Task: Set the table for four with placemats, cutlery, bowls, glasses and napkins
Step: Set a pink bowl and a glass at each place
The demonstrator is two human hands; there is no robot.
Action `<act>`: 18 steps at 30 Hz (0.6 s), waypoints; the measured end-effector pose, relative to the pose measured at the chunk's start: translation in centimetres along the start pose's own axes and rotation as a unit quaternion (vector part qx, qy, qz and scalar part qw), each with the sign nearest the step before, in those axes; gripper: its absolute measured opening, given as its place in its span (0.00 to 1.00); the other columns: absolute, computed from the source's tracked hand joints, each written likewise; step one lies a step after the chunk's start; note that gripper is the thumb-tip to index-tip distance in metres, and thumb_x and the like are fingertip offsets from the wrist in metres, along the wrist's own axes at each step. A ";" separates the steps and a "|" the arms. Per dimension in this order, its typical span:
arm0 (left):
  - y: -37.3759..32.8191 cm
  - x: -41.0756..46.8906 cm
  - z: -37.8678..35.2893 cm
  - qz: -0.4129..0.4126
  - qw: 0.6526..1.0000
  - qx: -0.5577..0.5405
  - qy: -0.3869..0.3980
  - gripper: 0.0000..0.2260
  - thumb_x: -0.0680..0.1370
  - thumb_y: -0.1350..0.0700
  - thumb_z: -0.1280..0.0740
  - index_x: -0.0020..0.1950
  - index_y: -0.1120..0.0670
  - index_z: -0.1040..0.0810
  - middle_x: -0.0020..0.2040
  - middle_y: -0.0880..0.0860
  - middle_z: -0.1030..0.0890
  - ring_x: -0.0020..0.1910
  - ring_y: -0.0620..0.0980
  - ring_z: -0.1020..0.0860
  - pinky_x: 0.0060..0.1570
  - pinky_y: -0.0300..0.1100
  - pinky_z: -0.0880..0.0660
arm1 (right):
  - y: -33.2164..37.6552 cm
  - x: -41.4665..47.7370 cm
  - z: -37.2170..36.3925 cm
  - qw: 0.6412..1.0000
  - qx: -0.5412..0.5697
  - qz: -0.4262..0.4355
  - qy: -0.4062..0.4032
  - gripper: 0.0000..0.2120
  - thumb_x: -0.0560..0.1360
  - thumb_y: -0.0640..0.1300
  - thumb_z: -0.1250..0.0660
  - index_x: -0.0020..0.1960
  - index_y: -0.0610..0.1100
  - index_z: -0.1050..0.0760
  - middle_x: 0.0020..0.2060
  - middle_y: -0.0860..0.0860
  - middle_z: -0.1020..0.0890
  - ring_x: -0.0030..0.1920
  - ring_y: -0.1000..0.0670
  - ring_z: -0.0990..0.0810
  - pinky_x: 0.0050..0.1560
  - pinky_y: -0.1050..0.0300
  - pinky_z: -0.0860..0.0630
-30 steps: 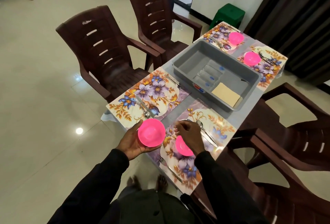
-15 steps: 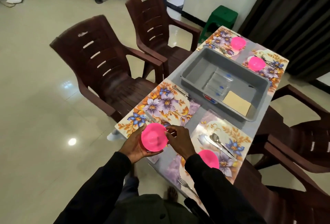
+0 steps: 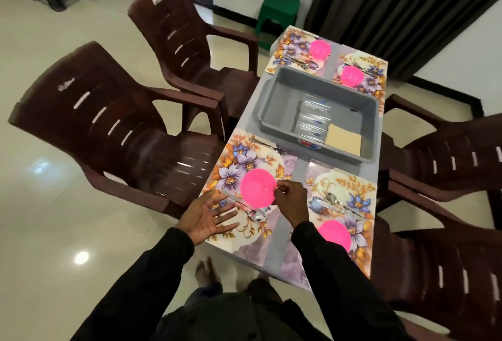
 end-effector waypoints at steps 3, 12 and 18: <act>-1.0 0.4 0.3 0.006 1.000 0.000 -0.003 0.27 0.77 0.46 0.29 0.72 0.59 0.25 0.66 0.64 0.20 0.65 0.64 0.21 0.65 0.67 0.27 | -1.8 2.0 0.2 0.999 -0.014 -0.044 -0.029 0.09 0.71 0.33 0.34 0.43 0.38 0.15 0.33 0.45 0.15 0.33 0.48 0.15 0.39 0.46 0.15; -2.4 2.1 0.4 0.024 0.999 0.027 -0.029 0.23 0.80 0.46 0.32 0.69 0.60 0.23 0.64 0.62 0.19 0.65 0.62 0.21 0.69 0.63 0.29 | -6.1 6.1 -1.3 0.984 -0.056 -0.161 -0.046 0.10 0.69 0.31 0.31 0.47 0.38 0.13 0.38 0.42 0.13 0.30 0.54 0.21 0.36 0.61 0.22; -4.0 3.7 -0.8 0.018 0.998 0.036 -0.052 0.21 0.82 0.48 0.34 0.69 0.61 0.24 0.63 0.62 0.18 0.65 0.61 0.21 0.70 0.60 0.29 | -7.1 7.4 -1.6 0.984 -0.040 -0.166 -0.046 0.09 0.69 0.31 0.31 0.44 0.38 0.14 0.36 0.41 0.14 0.30 0.53 0.21 0.38 0.57 0.18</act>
Point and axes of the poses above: each hand's wrist, its own x-axis towards the middle knuckle, its own z-axis out of the back of the hand, y = z × x, the point moved 6 cm from there along x, towards the middle knuckle
